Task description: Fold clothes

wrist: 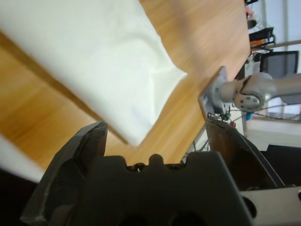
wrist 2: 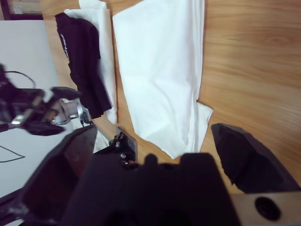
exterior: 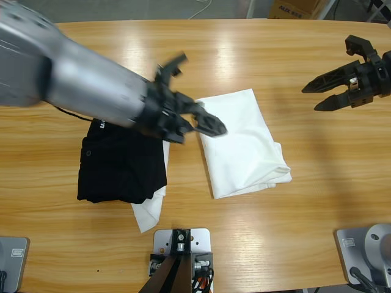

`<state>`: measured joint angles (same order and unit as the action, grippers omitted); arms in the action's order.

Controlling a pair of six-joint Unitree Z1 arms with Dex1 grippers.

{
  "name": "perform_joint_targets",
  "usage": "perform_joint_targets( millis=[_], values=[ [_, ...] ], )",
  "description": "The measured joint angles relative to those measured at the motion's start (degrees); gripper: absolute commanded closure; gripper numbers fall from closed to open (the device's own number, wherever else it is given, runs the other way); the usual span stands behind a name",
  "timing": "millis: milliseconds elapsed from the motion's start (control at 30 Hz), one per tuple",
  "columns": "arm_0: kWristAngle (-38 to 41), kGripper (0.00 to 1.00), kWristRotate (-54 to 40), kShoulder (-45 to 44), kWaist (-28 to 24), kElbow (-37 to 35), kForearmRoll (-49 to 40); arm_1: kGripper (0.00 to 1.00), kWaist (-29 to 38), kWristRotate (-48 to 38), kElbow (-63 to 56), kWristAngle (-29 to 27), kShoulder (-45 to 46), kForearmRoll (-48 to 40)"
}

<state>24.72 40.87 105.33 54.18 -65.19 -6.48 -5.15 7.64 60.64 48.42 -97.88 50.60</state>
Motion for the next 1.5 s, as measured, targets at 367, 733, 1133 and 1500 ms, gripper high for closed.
perform_joint_targets(
  millis=[367, 733, 1133, 1500],
  values=[
    [-5.4, 0.119, 4.2, 7.2, 0.6, 0.0, -1.5, 0.0, -0.7, 0.0, -0.3, 0.0, 0.0, -0.4],
    [-7.0, 0.171, 5.6, 16.0, 0.6, -9.1, -7.0, 0.0, -1.6, 0.0, -0.3, 0.0, 0.0, -0.7],
    [-4.6, 0.22, 8.6, 17.3, 0.0, -10.2, -5.8, 0.0, -2.2, -0.3, -2.2, 0.0, -0.3, -2.0],
    [-3.9, 0.218, 9.5, 17.6, 0.0, -10.3, -5.5, 0.0, -2.2, -23.3, -20.6, -0.3, -0.2, -23.4]
  ],
)
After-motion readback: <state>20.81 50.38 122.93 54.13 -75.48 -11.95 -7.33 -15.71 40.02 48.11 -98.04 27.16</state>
